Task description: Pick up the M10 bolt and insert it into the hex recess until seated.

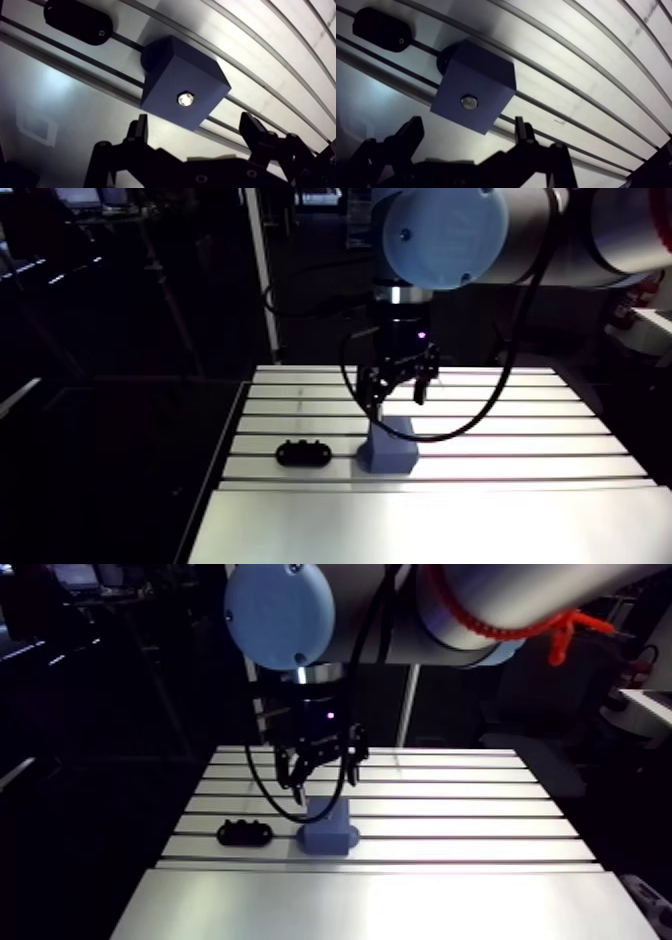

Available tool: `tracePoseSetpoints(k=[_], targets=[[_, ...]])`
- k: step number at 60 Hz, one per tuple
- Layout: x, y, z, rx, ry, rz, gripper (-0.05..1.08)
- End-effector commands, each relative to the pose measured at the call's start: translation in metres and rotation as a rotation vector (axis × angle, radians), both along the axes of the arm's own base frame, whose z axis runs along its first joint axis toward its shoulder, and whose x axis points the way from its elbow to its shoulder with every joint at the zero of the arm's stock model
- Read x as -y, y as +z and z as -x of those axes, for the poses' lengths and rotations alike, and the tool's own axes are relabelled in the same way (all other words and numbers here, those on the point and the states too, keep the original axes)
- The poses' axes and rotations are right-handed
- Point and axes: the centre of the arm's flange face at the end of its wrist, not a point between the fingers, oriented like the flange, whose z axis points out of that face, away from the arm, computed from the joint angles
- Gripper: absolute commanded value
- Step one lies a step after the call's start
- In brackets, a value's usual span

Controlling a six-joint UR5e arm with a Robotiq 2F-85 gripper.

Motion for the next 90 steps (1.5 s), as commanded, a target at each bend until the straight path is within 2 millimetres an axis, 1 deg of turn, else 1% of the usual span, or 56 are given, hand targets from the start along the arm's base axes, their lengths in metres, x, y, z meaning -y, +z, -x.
tracePoseSetpoints(k=[1, 5, 9, 10, 11, 12, 13, 14, 15, 16, 17, 18, 19, 20, 21, 22, 23, 24, 25, 30, 32, 34, 36, 41, 42, 46, 53, 57, 66, 78, 87, 90], targets=[[0.000, 0.003, 0.002, -0.018, -0.004, -0.002, 0.00], [0.000, 0.004, 0.004, -0.023, -0.012, -0.003, 0.00], [0.000, 0.010, 0.007, -0.035, -0.020, 0.001, 0.01], [0.000, 0.015, 0.009, -0.044, -0.022, 0.002, 0.15], [0.001, 0.019, 0.010, -0.049, -0.026, 0.003, 0.38], [0.001, 0.019, 0.010, -0.049, -0.026, 0.003, 0.38], [0.000, 0.023, 0.011, -0.061, -0.043, 0.000, 0.53], [0.000, 0.023, 0.011, -0.061, -0.043, 0.000, 0.53], [-0.001, 0.027, 0.011, -0.070, -0.074, -0.005, 0.71], [-0.001, 0.027, 0.011, -0.070, -0.074, -0.005, 0.71], [-0.001, 0.031, 0.011, -0.080, -0.117, -0.010, 0.89], [-0.001, 0.031, 0.011, -0.080, -0.117, -0.010, 0.89], [-0.002, 0.036, 0.013, -0.092, -0.175, -0.019, 1.02], [-0.002, 0.036, 0.013, -0.092, -0.175, -0.019, 1.02], [-0.003, 0.037, 0.013, -0.091, -0.237, -0.032, 1.06], [-0.003, 0.037, 0.013, -0.091, -0.237, -0.032, 1.06], [-0.003, 0.039, 0.012, -0.081, -0.289, -0.045, 1.08], [-0.003, 0.039, 0.012, -0.081, -0.289, -0.045, 1.08], [-0.002, 0.039, 0.010, -0.059, -0.330, -0.050, 1.08], [0.001, 0.041, 0.006, -0.026, -0.381, -0.058, 1.08], [0.001, 0.045, 0.006, -0.027, -0.413, -0.058, 1.08], [0.003, 0.057, 0.004, -0.047, -0.482, -0.055, 1.08], [0.003, 0.060, 0.003, -0.054, -0.509, -0.057, 1.08], [0.005, 0.062, -0.002, -0.064, -0.539, -0.064, 1.08], [0.006, 0.059, -0.006, -0.060, -0.553, -0.067, 1.08], [0.005, 0.052, -0.011, -0.066, -0.591, -0.075, 1.08], [0.004, 0.044, -0.008, -0.153, -0.611, -0.063, 1.08], [0.006, 0.042, -0.009, -0.171, -0.601, -0.048, 1.08], [0.003, 0.030, -0.013, -0.148, -0.548, -0.042, 1.08], [0.002, 0.026, -0.012, -0.137, -0.551, -0.039, 1.08], [-0.001, 0.019, -0.010, -0.122, -0.556, -0.038, 1.08], [-0.001, 0.014, -0.009, -0.110, -0.561, -0.032, 1.08]])
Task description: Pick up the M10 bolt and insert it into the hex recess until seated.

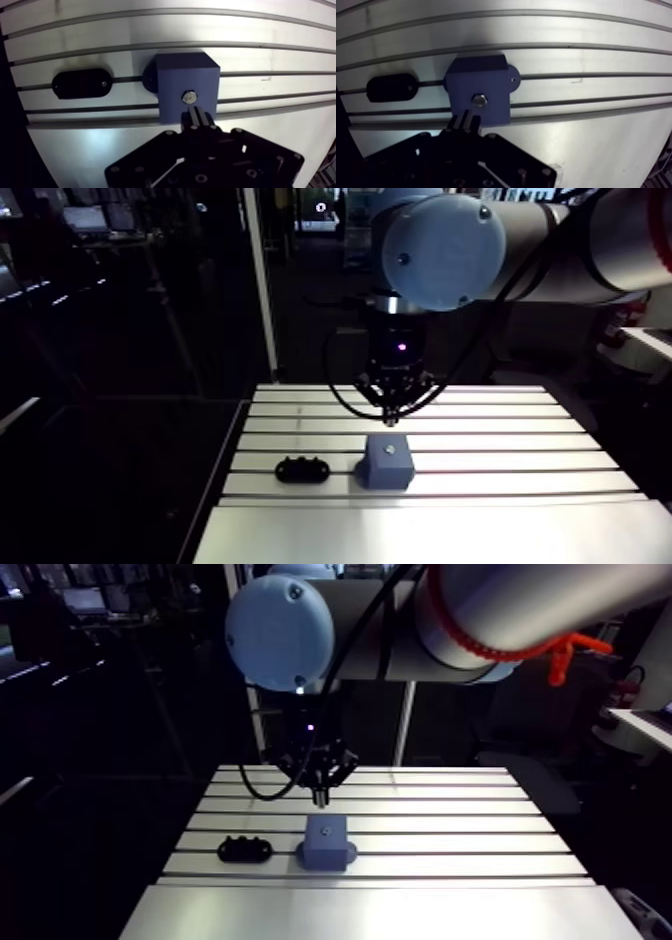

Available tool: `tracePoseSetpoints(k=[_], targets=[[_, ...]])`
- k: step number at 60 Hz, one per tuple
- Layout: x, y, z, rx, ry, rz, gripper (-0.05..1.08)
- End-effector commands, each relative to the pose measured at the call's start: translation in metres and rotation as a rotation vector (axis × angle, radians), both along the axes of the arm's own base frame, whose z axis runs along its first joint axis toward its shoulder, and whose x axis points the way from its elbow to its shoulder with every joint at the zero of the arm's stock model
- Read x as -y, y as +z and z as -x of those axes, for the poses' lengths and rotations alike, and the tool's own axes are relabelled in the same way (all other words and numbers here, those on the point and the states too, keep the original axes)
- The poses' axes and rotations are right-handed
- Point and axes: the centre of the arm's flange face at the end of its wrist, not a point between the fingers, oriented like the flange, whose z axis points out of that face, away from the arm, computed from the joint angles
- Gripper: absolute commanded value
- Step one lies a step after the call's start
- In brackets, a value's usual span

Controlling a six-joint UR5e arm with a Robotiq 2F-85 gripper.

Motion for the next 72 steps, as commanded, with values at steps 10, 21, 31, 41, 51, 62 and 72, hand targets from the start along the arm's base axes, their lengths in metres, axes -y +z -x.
tracePoseSetpoints(k=[10, 21, 31, 41, 51, 62, 72], targets=[[-0.006, -0.017, 0.004, 0.030, -0.017, 0.042, 1.08], [-0.008, -0.019, 0.004, 0.033, -0.004, 0.043, 1.08], [-0.008, -0.028, 0.003, 0.052, 0.003, 0.043, 1.08], [-0.008, -0.029, 0.004, 0.054, 0.016, 0.044, 1.08], [-0.008, -0.034, 0.004, 0.064, 0.022, 0.045, 1.08], [-0.013, -0.037, 0.005, 0.071, 0.024, 0.046, 1.08], [-0.015, -0.038, 0.004, 0.075, 0.024, 0.045, 1.08]])
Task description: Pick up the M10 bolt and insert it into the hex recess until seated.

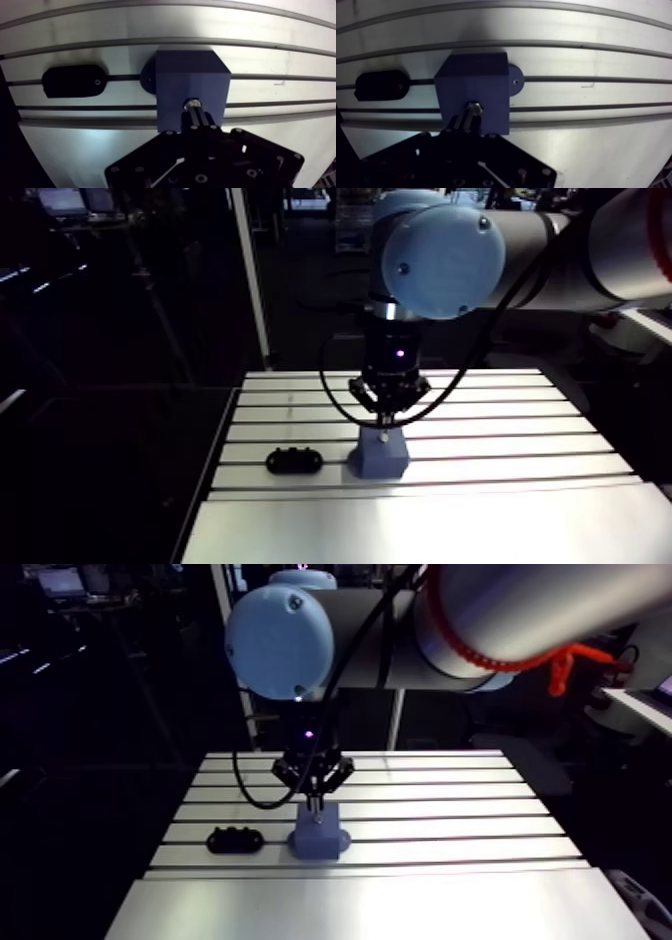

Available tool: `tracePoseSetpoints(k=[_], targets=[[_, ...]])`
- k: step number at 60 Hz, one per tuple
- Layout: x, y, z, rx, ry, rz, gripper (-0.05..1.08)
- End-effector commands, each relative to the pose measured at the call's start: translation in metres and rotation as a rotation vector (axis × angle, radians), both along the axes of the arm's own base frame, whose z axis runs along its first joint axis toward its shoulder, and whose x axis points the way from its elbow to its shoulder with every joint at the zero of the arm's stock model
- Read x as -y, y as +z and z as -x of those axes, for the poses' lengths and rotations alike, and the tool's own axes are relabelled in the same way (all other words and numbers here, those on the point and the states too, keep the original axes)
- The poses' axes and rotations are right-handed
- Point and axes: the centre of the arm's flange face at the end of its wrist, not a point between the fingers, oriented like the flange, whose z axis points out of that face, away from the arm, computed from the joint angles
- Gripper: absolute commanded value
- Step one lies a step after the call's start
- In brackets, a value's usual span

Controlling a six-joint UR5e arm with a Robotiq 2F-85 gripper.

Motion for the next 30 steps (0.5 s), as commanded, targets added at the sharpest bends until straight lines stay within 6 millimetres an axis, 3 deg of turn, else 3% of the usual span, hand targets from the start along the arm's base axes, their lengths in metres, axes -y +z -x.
tracePoseSetpoints(k=[1, 30], targets=[[-0.0032, -0.0023, -0.0003, 0.005, 0.002, 0.000, 1.08], [-0.0035, -0.0083, 0.0017, -0.016, 0.025, 0.001, 1.08]])
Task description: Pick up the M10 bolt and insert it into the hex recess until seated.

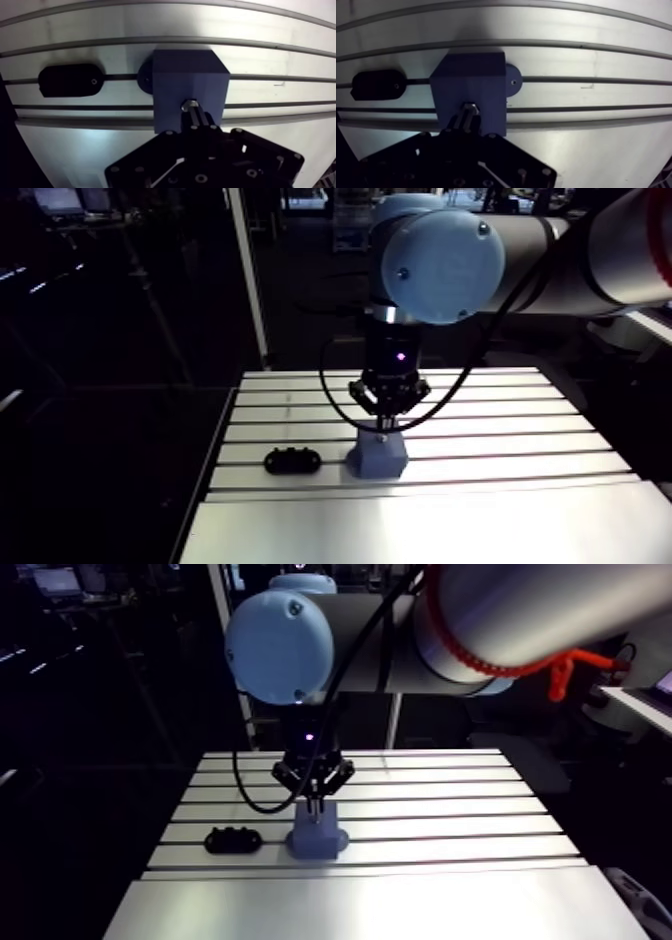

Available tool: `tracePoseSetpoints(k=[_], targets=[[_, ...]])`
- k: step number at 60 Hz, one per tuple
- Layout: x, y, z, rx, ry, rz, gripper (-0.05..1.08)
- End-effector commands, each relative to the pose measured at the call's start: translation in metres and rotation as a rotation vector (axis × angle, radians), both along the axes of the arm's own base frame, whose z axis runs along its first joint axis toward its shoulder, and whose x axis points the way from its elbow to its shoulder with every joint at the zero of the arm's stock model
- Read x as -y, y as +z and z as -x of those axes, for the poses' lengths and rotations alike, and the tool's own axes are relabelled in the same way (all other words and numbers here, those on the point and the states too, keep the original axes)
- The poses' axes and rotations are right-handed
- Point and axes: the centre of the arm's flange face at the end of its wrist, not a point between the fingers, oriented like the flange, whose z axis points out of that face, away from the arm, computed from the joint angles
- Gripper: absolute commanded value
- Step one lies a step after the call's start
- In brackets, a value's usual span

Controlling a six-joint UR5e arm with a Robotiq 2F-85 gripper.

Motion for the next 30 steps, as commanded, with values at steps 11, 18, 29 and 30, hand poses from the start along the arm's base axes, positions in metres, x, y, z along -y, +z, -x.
tracePoseSetpoints(k=[11, 18, 29, 30], targets=[[-0.0004, -0.0047, 0.0032, -0.019, 0.020, 0.001, 1.08], [-0.0003, -0.0053, 0.0026, -0.017, 0.020, 0.002, 1.08], [-0.0001, -0.0055, 0.0016, -0.014, 0.021, 0.004, 1.08], [0.0000, -0.0060, 0.0011, -0.012, 0.021, 0.004, 1.08]])
